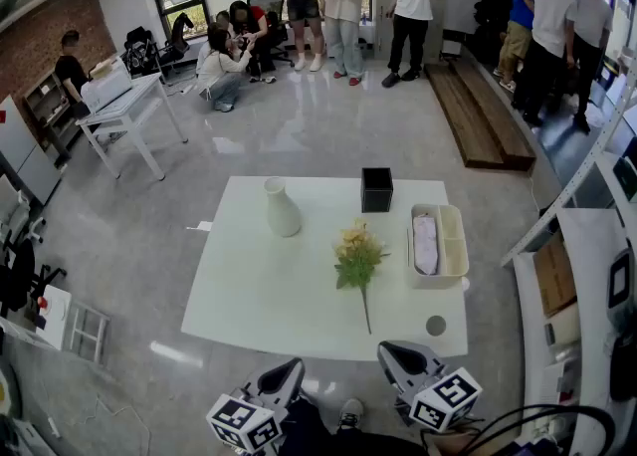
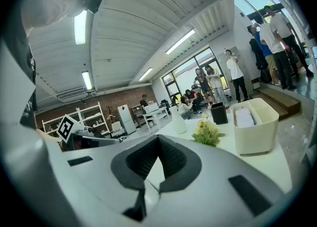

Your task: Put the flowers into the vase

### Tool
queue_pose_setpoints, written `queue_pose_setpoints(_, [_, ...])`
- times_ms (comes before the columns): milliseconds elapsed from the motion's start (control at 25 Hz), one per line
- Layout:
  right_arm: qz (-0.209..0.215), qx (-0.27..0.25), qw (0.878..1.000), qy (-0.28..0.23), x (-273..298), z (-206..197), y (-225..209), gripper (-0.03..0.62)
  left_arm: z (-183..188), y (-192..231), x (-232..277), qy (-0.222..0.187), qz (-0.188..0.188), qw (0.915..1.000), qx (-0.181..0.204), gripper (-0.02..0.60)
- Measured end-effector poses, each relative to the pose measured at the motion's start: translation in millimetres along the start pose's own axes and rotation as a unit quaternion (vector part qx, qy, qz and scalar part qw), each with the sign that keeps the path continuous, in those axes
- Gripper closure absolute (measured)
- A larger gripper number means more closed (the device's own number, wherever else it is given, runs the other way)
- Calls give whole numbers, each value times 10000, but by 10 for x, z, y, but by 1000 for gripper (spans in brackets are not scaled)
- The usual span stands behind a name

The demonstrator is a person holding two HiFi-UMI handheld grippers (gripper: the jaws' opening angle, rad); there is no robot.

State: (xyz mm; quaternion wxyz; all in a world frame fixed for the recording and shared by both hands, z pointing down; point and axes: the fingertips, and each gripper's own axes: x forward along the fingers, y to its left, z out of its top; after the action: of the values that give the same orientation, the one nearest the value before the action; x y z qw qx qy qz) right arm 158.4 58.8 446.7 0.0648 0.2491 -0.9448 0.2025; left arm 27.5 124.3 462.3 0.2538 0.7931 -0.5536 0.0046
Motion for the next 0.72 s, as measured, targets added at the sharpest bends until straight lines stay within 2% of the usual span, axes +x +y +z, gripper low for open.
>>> queue_pose_setpoints(400, [33,1,10000,26,15,-30,69,591,-9,24,-83,-13,51,10000,-11,577])
queue_pose_setpoints(720, [78,54,9998,-176,-18,23,62,591,-39,-4,-21,60,19,10000,19,577])
